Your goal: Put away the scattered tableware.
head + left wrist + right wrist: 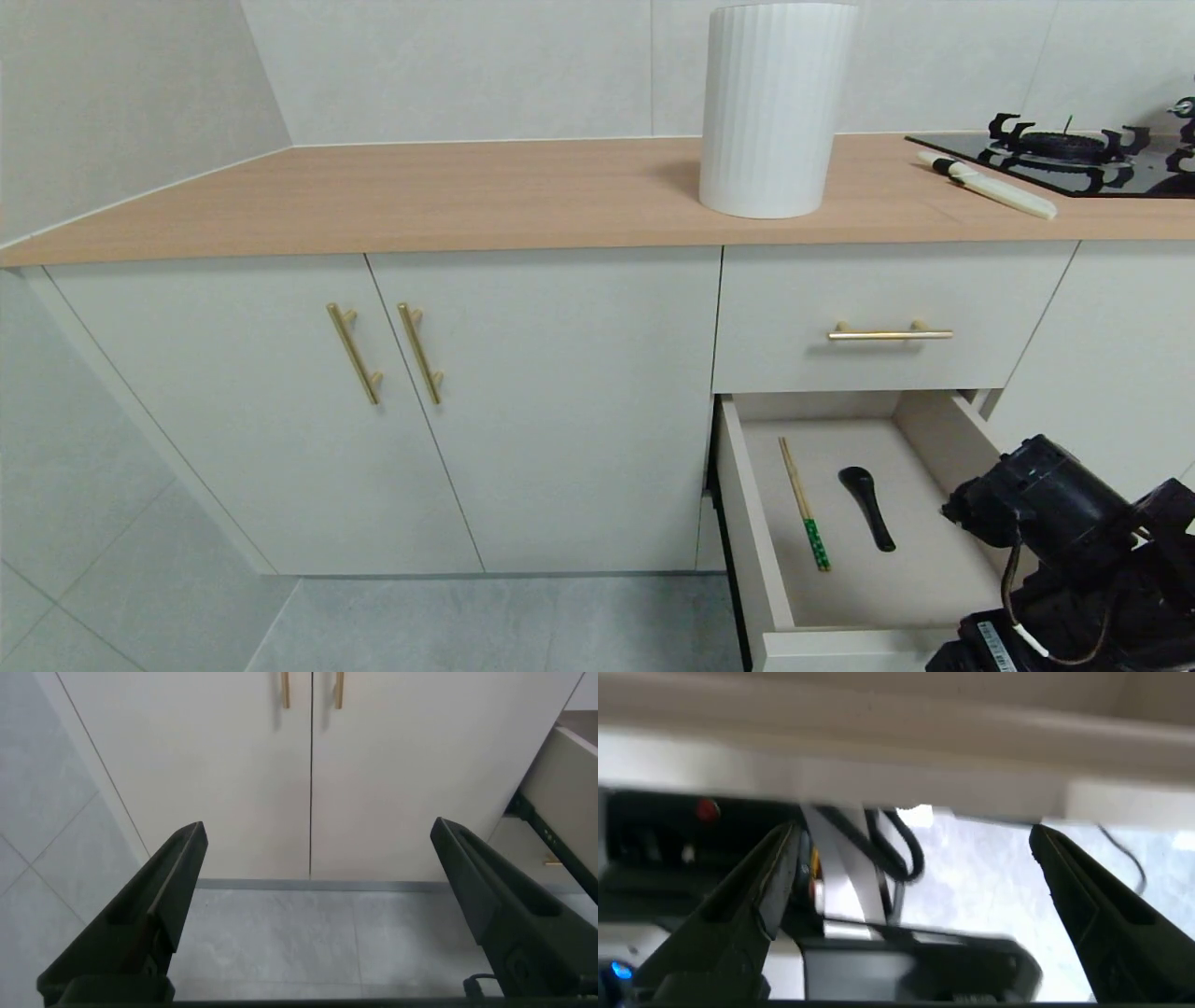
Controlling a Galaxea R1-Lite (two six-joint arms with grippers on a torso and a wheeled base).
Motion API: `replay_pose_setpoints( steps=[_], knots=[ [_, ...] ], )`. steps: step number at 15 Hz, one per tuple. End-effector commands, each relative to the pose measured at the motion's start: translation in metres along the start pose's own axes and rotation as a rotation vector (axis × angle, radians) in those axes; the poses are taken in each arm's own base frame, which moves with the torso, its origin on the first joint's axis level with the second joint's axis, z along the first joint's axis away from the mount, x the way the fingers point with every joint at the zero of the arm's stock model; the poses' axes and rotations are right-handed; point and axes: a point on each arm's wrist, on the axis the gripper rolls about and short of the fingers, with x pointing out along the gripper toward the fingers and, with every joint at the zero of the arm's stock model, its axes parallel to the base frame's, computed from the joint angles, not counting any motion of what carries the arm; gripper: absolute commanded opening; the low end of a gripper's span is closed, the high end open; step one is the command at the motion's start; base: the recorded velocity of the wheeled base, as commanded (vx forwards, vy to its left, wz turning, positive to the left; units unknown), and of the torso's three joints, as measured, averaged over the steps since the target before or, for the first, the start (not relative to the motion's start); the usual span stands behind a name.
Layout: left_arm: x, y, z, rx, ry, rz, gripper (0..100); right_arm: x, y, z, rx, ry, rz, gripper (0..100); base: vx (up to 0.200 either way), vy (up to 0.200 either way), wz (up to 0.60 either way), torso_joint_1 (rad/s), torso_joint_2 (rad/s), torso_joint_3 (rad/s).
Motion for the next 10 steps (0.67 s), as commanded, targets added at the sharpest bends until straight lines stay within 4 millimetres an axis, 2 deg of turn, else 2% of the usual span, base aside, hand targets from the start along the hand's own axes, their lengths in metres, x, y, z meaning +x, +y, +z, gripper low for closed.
replay_pose_setpoints(
  steps=[1,6,10],
  knots=[
    [0.000,0.000,0.000,0.000,-0.001,0.000,100,0.004,-0.002,0.002,0.024,-0.028,-0.004,100,0.000,0.000,0.00,0.000,0.00,0.000],
    [0.000,0.000,0.000,0.000,-0.001,0.000,100,0.016,-0.004,0.006,0.060,-0.122,-0.015,100,0.000,0.000,0.00,0.000,0.00,0.000],
    [0.000,0.000,0.000,0.000,-0.001,0.000,100,0.034,0.000,0.013,0.094,-0.205,-0.030,100,0.000,0.000,0.00,0.000,0.00,0.000]
  ],
)
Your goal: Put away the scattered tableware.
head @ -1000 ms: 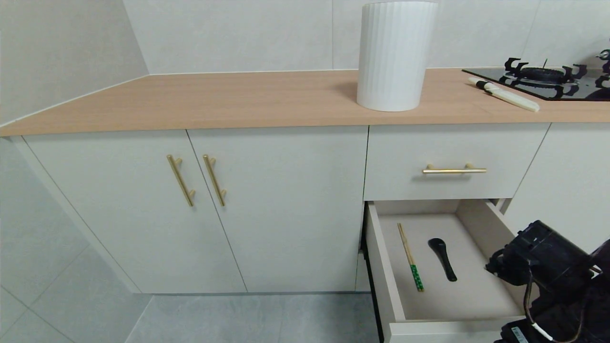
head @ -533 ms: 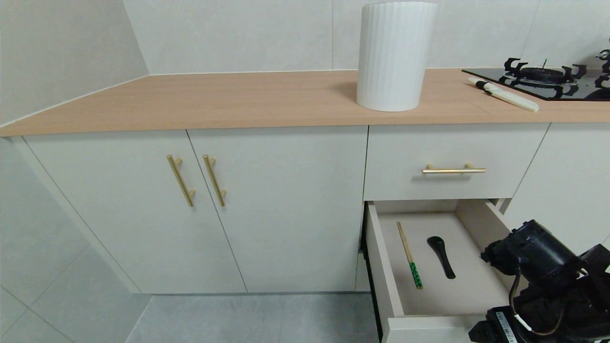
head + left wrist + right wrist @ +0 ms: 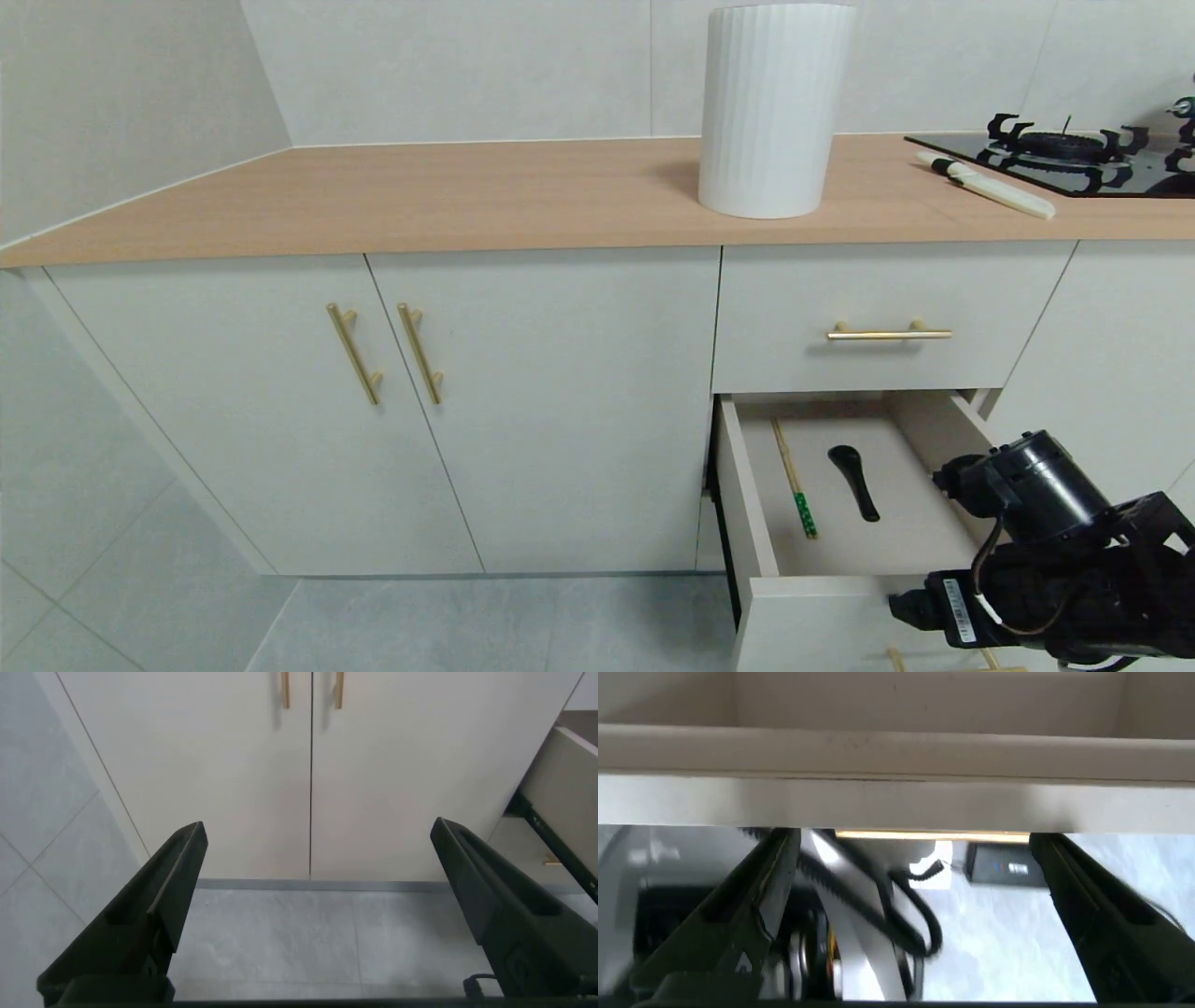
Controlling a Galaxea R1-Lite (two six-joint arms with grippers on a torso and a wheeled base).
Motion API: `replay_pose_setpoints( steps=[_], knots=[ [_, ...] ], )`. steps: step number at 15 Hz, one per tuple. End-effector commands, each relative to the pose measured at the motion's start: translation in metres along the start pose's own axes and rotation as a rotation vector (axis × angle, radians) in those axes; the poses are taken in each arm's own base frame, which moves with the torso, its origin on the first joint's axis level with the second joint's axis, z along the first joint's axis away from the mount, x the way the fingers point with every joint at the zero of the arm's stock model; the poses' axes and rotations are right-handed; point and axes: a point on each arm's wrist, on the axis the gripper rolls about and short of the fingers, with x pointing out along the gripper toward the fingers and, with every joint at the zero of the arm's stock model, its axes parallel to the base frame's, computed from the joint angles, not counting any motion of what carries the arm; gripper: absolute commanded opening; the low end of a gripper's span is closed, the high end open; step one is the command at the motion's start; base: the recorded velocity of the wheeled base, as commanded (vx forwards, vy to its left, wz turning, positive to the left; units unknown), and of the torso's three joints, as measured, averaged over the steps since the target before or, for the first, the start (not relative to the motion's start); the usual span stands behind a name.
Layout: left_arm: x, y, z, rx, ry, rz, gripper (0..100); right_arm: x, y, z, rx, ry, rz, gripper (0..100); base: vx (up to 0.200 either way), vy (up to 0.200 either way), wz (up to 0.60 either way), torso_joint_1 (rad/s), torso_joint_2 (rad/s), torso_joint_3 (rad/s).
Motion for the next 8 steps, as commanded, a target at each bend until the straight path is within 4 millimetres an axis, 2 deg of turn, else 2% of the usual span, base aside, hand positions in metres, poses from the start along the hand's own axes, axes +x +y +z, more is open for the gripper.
replay_pose_setpoints(
  steps=[1,3,8],
  knots=[
    [0.000,0.000,0.000,0.000,0.000,0.001,100,0.013,0.000,-0.003,0.015,0.002,-0.027,100,0.000,0.000,0.00,0.000,0.00,0.000],
    [0.000,0.000,0.000,0.000,0.000,0.001,100,0.022,-0.001,-0.001,0.036,-0.026,-0.048,100,0.000,0.000,0.00,0.000,0.00,0.000],
    [0.000,0.000,0.000,0.000,0.000,0.001,100,0.059,-0.011,0.011,0.151,-0.198,-0.063,100,0.000,0.000,0.00,0.000,0.00,0.000]
  ],
)
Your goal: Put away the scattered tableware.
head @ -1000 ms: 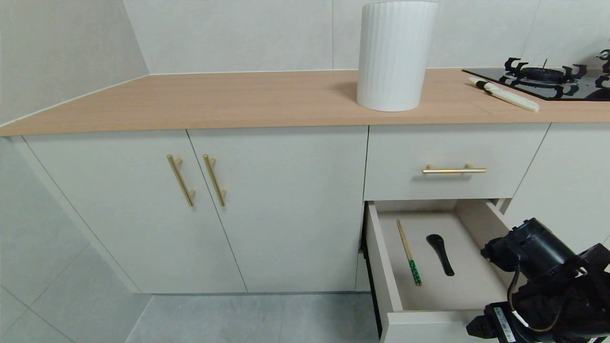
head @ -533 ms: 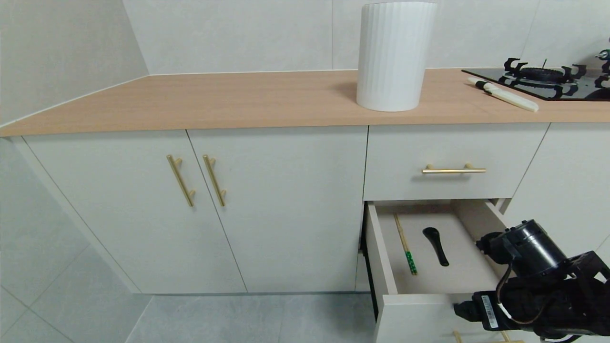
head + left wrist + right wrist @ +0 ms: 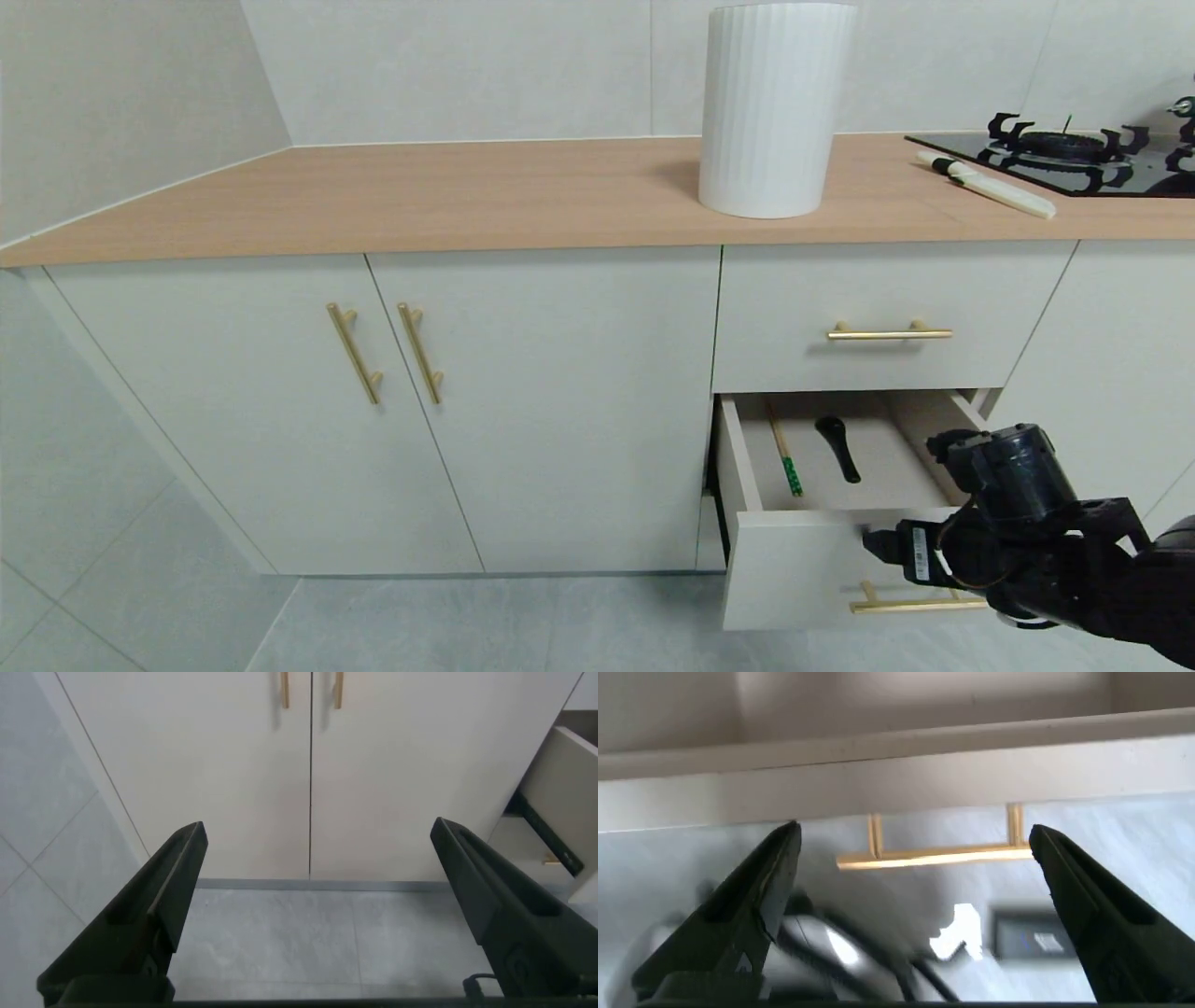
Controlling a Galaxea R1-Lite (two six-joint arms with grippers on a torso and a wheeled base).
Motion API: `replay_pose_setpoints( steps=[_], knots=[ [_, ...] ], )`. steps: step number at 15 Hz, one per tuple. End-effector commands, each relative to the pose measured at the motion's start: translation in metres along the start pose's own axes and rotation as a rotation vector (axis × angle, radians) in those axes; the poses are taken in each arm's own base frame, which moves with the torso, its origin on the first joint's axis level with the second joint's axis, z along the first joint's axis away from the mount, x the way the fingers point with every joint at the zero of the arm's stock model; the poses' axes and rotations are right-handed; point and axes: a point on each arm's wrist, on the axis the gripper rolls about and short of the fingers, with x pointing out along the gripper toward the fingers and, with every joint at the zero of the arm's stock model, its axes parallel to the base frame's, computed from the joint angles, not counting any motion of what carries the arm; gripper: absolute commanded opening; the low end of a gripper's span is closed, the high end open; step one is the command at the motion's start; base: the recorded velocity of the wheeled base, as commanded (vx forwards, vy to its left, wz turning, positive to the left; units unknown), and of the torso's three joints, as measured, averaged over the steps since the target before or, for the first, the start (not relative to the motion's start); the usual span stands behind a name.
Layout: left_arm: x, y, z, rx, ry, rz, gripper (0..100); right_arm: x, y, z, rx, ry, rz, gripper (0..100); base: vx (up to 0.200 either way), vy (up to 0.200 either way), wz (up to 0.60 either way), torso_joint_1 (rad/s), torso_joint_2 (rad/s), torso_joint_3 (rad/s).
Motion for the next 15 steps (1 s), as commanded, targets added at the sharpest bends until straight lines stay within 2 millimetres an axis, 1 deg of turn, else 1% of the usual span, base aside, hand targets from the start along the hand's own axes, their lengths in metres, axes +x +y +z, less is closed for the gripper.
replay_pose_setpoints(
  steps=[1,2,3,4,5,7,9,13,15],
  knots=[
    [0.000,0.000,0.000,0.000,-0.001,0.001,100,0.026,-0.007,-0.014,0.009,0.012,-0.069,100,0.000,0.000,0.00,0.000,0.00,0.000],
    [0.000,0.000,0.000,0.000,-0.001,0.001,100,0.035,-0.006,-0.018,0.015,-0.010,-0.088,100,0.000,0.000,0.00,0.000,0.00,0.000],
    [0.000,0.000,0.000,0.000,0.000,0.001,100,0.036,-0.006,-0.018,0.015,-0.010,-0.090,100,0.000,0.000,0.00,0.000,0.00,0.000],
    [0.000,0.000,0.000,0.000,-0.001,0.001,100,0.055,-0.004,-0.025,0.030,-0.050,-0.115,100,0.000,0.000,0.00,0.000,0.00,0.000],
    [0.000,0.000,0.000,0.000,0.000,0.001,100,0.061,-0.005,-0.026,0.040,-0.069,-0.124,100,0.000,0.000,0.00,0.000,0.00,0.000],
    [0.000,0.000,0.000,0.000,0.000,0.001,100,0.079,-0.004,-0.027,0.085,-0.171,-0.125,100,0.000,0.000,0.00,0.000,0.00,0.000],
    [0.000,0.000,0.000,0.000,-0.001,0.001,100,0.086,-0.003,-0.026,0.112,-0.254,-0.111,100,0.000,0.000,0.00,0.000,0.00,0.000],
    [0.000,0.000,0.000,0.000,0.000,0.001,100,0.095,-0.001,-0.025,0.143,-0.334,-0.097,100,0.000,0.000,0.00,0.000,0.00,0.000],
    [0.000,0.000,0.000,0.000,-0.001,0.001,100,0.099,0.002,-0.017,0.153,-0.375,-0.086,100,0.000,0.000,0.00,0.000,0.00,0.000]
  ],
)
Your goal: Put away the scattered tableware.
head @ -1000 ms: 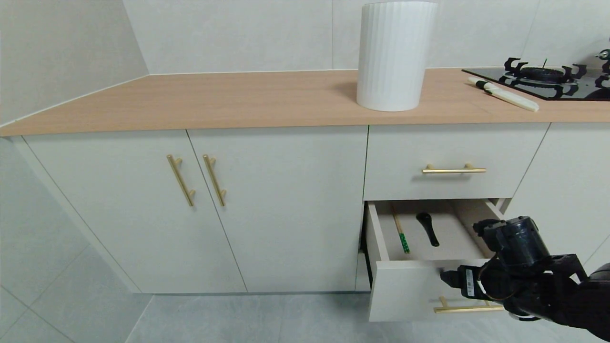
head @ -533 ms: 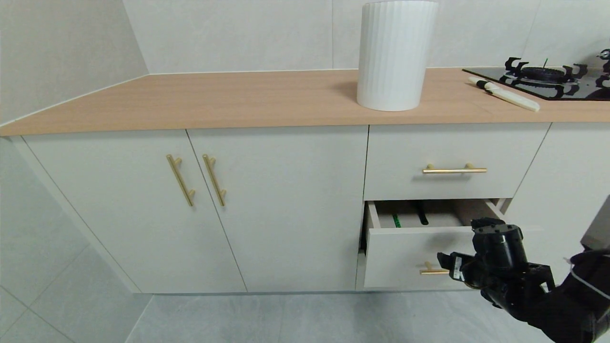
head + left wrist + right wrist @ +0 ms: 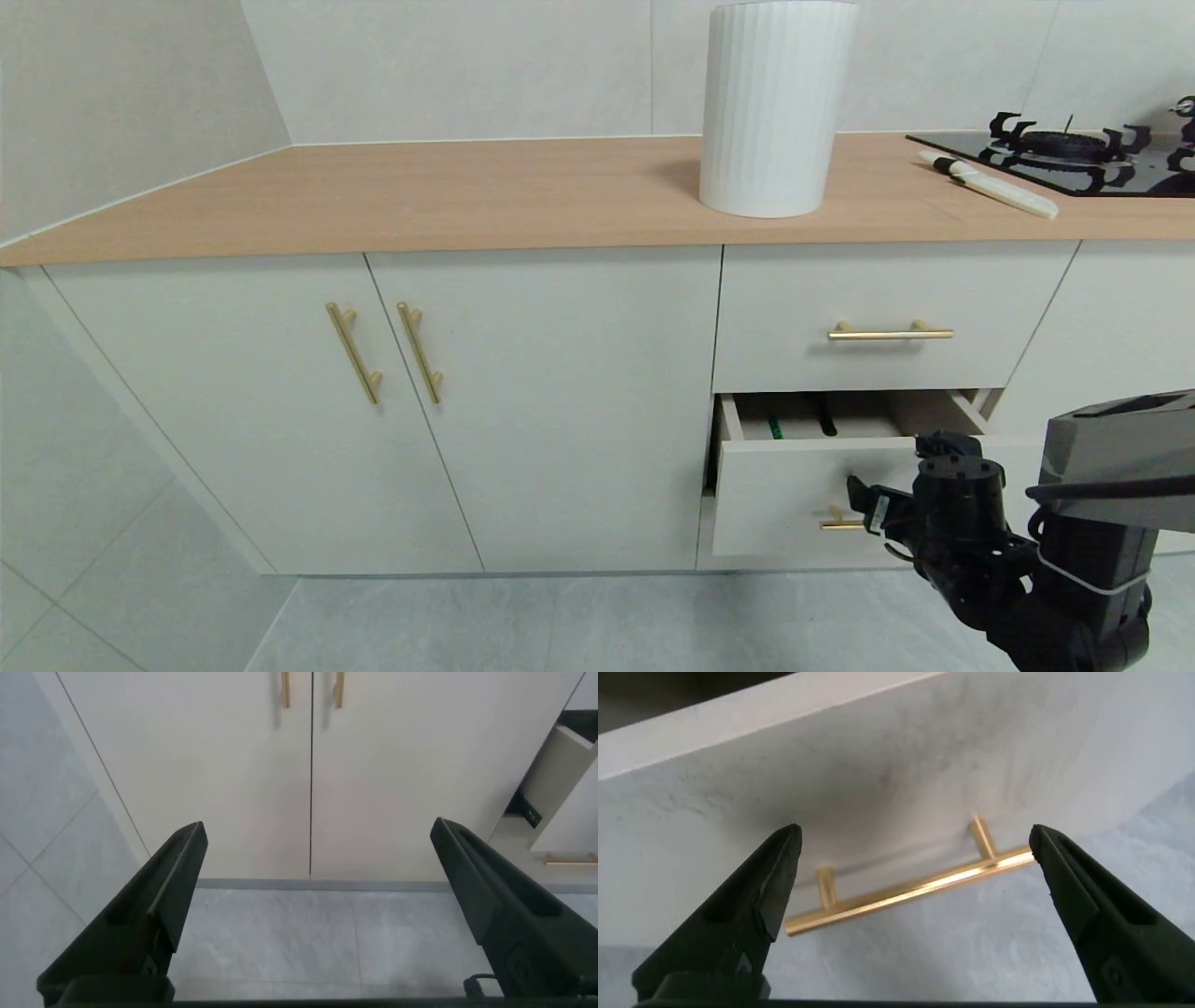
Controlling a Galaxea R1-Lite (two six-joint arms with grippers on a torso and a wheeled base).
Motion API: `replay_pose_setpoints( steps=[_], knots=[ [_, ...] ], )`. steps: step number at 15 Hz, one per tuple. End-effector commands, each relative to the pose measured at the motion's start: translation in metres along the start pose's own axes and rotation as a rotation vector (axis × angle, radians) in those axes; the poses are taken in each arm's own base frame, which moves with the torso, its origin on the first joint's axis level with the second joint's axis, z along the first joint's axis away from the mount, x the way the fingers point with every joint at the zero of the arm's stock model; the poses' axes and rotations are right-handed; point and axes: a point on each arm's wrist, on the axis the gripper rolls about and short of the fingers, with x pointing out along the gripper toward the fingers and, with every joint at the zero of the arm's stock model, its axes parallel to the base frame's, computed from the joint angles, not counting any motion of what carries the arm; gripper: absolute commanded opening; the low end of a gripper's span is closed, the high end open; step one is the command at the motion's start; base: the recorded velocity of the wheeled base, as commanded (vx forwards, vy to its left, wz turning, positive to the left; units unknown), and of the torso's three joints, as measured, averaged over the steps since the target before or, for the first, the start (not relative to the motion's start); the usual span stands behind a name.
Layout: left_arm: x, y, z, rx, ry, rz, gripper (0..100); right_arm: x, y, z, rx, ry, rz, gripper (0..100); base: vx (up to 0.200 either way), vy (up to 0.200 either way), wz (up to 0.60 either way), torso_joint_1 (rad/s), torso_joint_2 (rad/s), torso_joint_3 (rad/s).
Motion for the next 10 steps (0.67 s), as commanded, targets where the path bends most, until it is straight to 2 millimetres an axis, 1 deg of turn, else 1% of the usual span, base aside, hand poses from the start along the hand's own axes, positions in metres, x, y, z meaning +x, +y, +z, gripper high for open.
replay_pose_setpoints(
  steps=[1,3,4,6,10],
  knots=[
    [0.000,0.000,0.000,0.000,0.000,0.000,100,0.010,0.001,-0.002,0.005,-0.007,-0.006,100,0.000,0.000,0.00,0.000,0.00,0.000],
    [0.000,0.000,0.000,0.000,0.000,0.000,100,0.017,0.004,0.002,0.009,-0.028,-0.006,100,0.000,0.000,0.00,0.000,0.00,0.000],
    [0.000,0.000,0.000,0.000,0.000,0.000,100,0.018,0.004,0.002,0.005,-0.029,-0.006,100,0.000,0.000,0.00,0.000,0.00,0.000],
    [0.000,0.000,0.000,0.000,0.000,0.000,100,0.031,0.007,0.009,-0.017,-0.066,-0.007,100,0.000,0.000,0.00,0.000,0.00,0.000],
    [0.000,0.000,0.000,0.000,0.000,0.000,100,0.048,-0.002,0.016,-0.004,-0.084,-0.047,100,0.000,0.000,0.00,0.000,0.00,0.000]
  ],
)
